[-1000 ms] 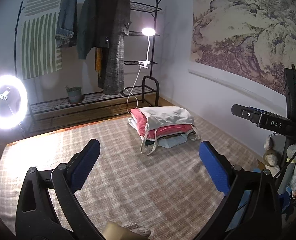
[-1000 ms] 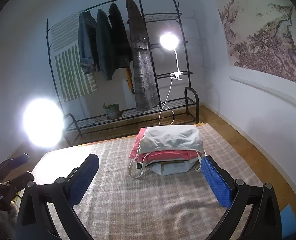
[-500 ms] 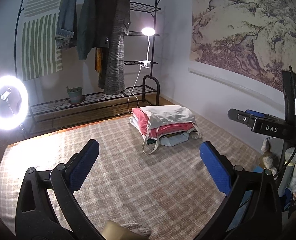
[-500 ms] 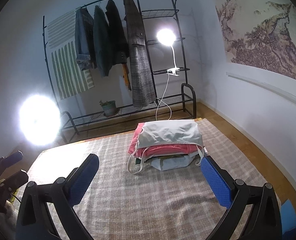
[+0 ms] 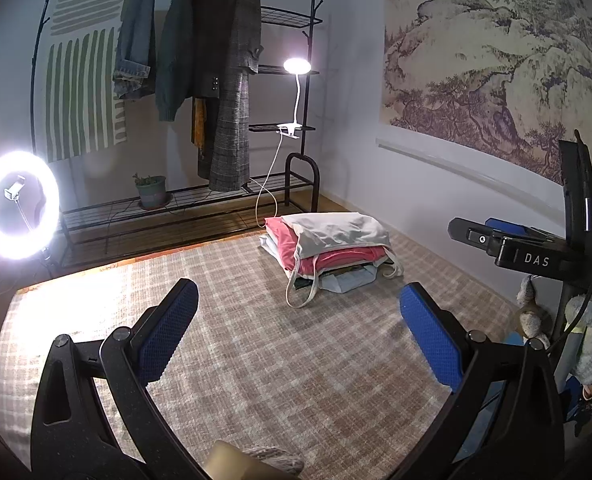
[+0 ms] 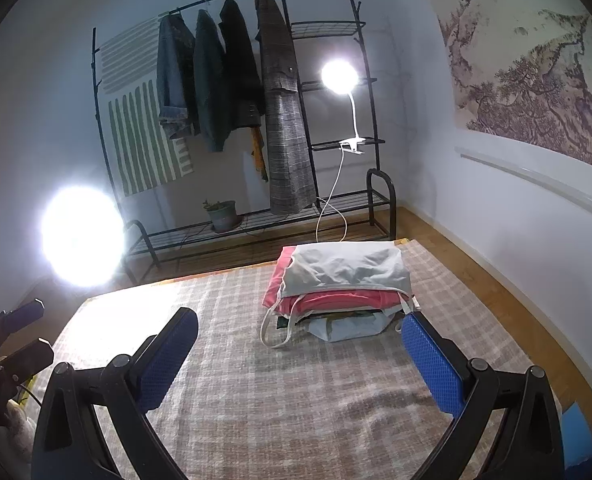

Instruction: Fold small clothes

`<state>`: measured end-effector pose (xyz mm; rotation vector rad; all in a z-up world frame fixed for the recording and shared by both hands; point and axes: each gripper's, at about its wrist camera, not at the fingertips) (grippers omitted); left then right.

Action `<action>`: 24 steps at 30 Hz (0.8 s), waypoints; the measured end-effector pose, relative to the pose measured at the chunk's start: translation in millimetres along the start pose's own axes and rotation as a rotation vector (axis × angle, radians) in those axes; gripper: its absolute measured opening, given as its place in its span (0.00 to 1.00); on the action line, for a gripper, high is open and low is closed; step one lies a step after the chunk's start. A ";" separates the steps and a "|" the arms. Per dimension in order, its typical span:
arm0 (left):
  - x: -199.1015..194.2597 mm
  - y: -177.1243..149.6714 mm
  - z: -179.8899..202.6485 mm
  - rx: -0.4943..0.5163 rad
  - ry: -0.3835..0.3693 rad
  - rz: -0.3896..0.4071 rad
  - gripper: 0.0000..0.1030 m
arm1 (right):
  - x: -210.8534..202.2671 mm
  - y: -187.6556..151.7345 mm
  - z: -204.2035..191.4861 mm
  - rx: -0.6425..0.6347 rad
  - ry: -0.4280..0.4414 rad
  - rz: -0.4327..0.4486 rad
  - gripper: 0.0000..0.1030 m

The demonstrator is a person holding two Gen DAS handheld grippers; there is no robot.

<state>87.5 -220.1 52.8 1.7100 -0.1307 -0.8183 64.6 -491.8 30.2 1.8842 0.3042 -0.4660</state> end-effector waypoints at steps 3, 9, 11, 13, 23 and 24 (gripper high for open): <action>0.0 -0.2 -0.2 0.000 -0.001 0.001 1.00 | 1.3 0.0 -1.9 -0.003 0.003 -0.004 1.00; -1.1 0.5 0.0 0.000 0.001 0.003 1.00 | 0.8 -0.8 -4.9 -0.007 0.009 -0.008 1.00; -0.9 0.8 0.1 0.001 0.003 0.002 1.00 | 0.3 -1.2 -5.9 -0.010 0.008 -0.008 1.00; -0.9 0.3 0.6 -0.002 0.003 0.002 1.00 | -0.2 -1.6 -6.5 -0.013 0.008 -0.007 1.00; -7.1 2.7 0.7 -0.001 0.025 0.009 1.00 | 3.6 -6.3 -9.0 -0.020 0.014 -0.029 1.00; -7.8 3.2 0.7 0.003 0.033 0.015 1.00 | 4.4 -6.9 -9.3 -0.022 0.016 -0.033 1.00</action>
Point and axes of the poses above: each gripper's, at about its wrist camera, not at the fingertips, and x roughly the way its jaws point, z to its right, y to its top, and after that the axes turned 9 degrees about x, right-handed
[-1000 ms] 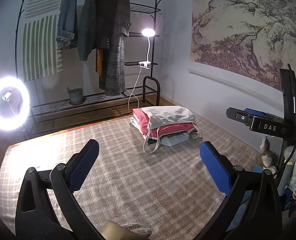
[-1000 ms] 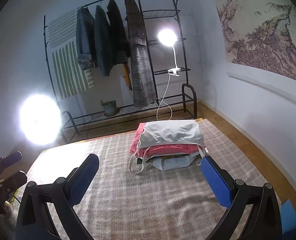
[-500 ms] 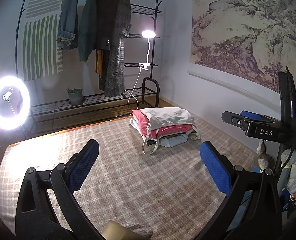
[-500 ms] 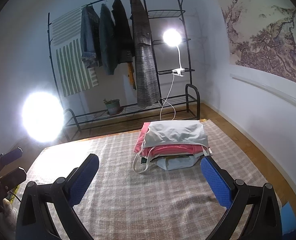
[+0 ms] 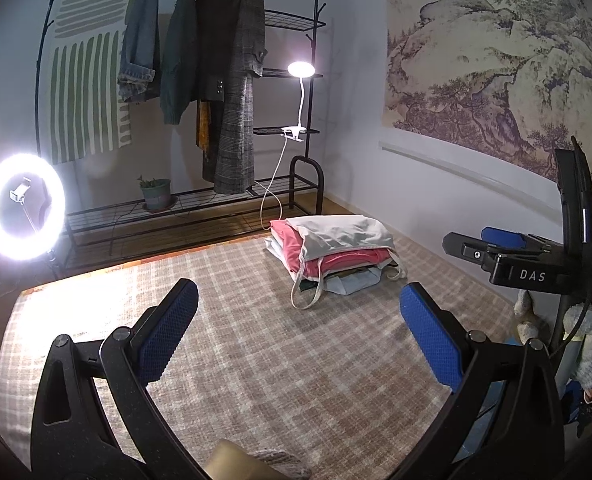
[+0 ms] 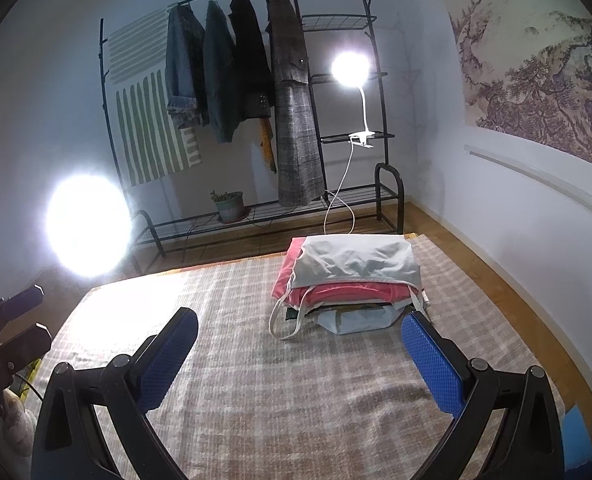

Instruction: Fold small clothes

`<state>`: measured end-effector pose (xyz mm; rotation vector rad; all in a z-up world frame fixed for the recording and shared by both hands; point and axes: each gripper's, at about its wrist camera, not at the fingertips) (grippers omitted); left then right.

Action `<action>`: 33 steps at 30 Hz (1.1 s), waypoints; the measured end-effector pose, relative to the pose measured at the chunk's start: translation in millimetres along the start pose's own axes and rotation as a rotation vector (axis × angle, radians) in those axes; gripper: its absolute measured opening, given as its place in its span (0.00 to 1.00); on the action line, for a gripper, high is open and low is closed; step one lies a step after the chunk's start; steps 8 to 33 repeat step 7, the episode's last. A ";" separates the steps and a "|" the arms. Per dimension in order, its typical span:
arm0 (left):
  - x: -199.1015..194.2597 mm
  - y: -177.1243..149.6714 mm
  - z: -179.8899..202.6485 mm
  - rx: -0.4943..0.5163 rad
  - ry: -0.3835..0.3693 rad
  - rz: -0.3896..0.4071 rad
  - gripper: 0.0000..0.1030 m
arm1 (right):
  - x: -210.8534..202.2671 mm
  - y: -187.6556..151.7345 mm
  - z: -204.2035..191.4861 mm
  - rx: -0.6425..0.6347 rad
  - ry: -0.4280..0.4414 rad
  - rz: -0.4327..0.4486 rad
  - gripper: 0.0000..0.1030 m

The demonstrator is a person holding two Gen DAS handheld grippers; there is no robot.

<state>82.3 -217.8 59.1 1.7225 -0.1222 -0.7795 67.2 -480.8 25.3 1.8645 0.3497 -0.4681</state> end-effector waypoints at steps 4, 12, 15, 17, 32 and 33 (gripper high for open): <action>-3.5 0.4 -0.8 0.008 0.014 0.014 1.00 | 2.5 -2.2 -0.2 0.001 0.005 -0.009 1.00; -1.5 0.0 -1.3 0.002 0.012 0.008 1.00 | 4.2 -3.2 1.3 0.010 0.008 -0.014 1.00; -1.5 0.0 -1.3 0.002 0.012 0.008 1.00 | 4.2 -3.2 1.3 0.010 0.008 -0.014 1.00; -1.5 0.0 -1.3 0.002 0.012 0.008 1.00 | 4.2 -3.2 1.3 0.010 0.008 -0.014 1.00; -1.5 0.0 -1.3 0.002 0.012 0.008 1.00 | 4.2 -3.2 1.3 0.010 0.008 -0.014 1.00; -1.5 0.0 -1.3 0.002 0.012 0.008 1.00 | 4.2 -3.2 1.3 0.010 0.008 -0.014 1.00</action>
Point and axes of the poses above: each gripper's, at about its wrist camera, not at the fingertips, and x roughly the way its jaws point, z to its right, y to its top, and after that the axes turned 9 degrees about x, right-handed
